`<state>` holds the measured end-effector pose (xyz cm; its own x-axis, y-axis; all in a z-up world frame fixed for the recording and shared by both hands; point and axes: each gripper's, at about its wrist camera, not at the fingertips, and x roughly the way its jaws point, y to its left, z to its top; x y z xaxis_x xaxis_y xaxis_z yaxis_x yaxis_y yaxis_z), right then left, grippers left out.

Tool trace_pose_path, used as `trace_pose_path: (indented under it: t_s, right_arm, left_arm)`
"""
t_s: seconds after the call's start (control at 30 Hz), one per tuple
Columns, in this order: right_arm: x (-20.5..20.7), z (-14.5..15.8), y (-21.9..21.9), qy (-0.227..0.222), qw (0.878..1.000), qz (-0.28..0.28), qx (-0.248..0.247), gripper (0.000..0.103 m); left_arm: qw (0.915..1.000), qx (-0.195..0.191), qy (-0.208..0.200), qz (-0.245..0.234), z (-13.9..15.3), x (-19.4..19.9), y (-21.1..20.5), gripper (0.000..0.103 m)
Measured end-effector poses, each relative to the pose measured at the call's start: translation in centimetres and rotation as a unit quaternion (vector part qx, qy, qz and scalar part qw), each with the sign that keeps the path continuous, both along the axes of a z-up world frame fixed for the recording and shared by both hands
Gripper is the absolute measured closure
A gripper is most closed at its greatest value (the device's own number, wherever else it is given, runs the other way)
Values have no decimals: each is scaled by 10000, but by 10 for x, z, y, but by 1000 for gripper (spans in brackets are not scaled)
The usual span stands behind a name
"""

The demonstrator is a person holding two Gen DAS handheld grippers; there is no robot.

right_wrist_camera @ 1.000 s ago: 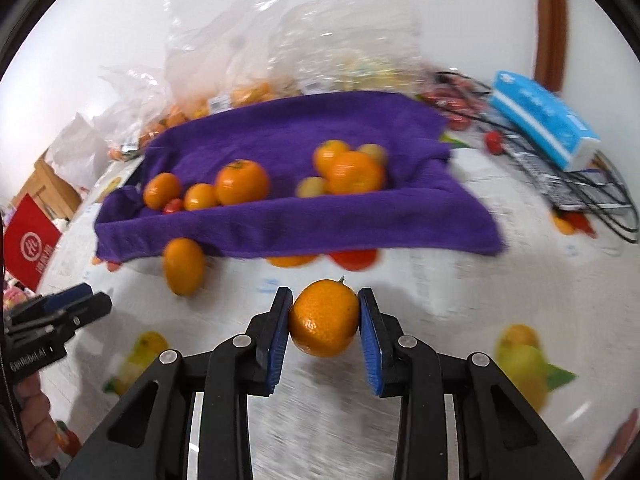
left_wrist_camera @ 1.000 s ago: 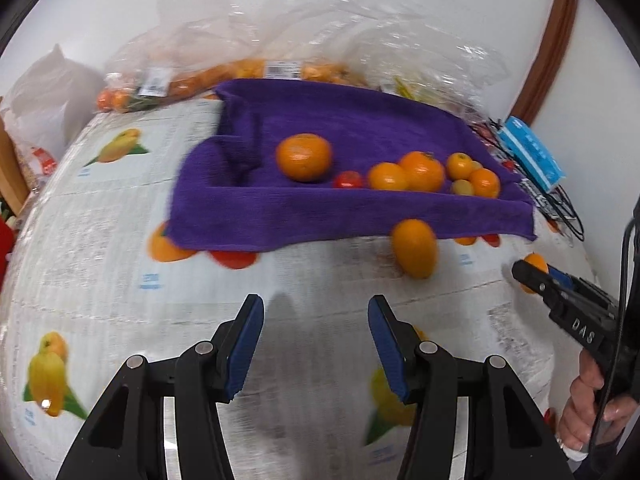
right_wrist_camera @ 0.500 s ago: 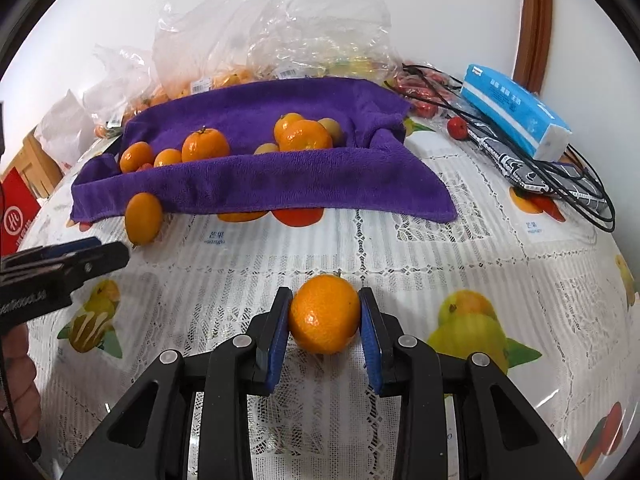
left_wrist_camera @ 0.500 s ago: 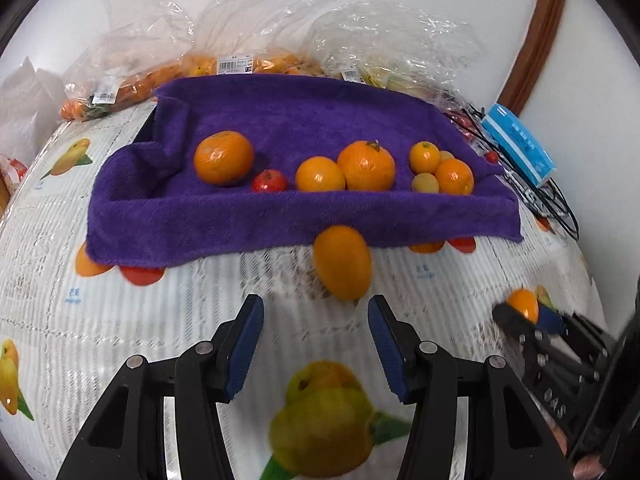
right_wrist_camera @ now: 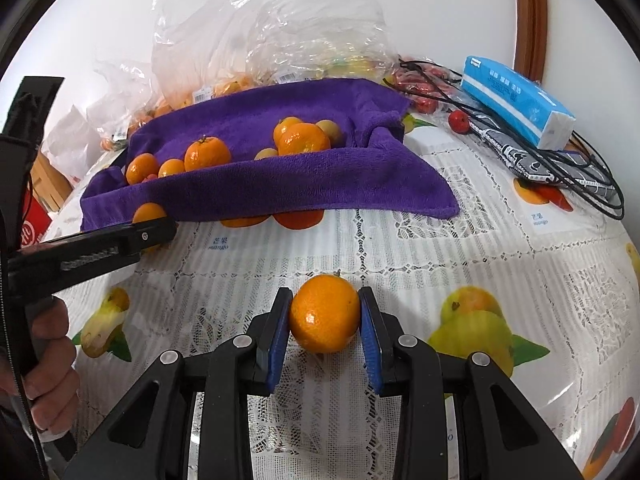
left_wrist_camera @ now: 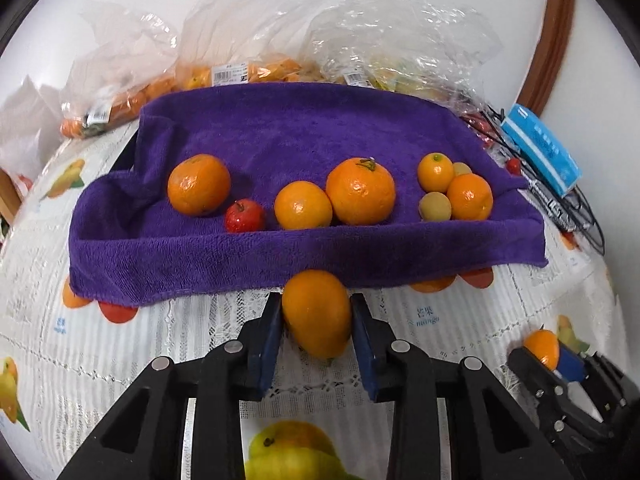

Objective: Organize fruits
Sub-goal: 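Hold the orange in the right tool while the left tool grips another orange, then lift both held oranges and carry them over the purple towel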

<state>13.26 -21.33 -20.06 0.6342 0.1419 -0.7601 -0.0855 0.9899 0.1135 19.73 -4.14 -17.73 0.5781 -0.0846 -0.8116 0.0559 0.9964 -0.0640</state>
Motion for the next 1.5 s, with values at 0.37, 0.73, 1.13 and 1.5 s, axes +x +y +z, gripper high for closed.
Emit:
trace_pose_path:
  t_s: [0.37, 0.73, 1.13, 1.5]
  right_arm:
    - [-1, 0, 4, -2, 9999, -13, -110, 70]
    - [0, -1, 4, -1, 9999, -14, -124, 70]
    - [-3, 0, -4, -6, 9999, -47, 166, 69]
    - [-3, 0, 6, -18, 9997, -65, -223, 70]
  left_arm:
    - [9996, 221, 34, 193, 5, -39, 39, 72]
    - [9987, 260, -289, 319, -1, -55, 52, 71]
    - [9991, -68, -301, 277, -1, -55, 59, 70]
    - [9959, -816, -351, 161, 0, -57, 74, 72]
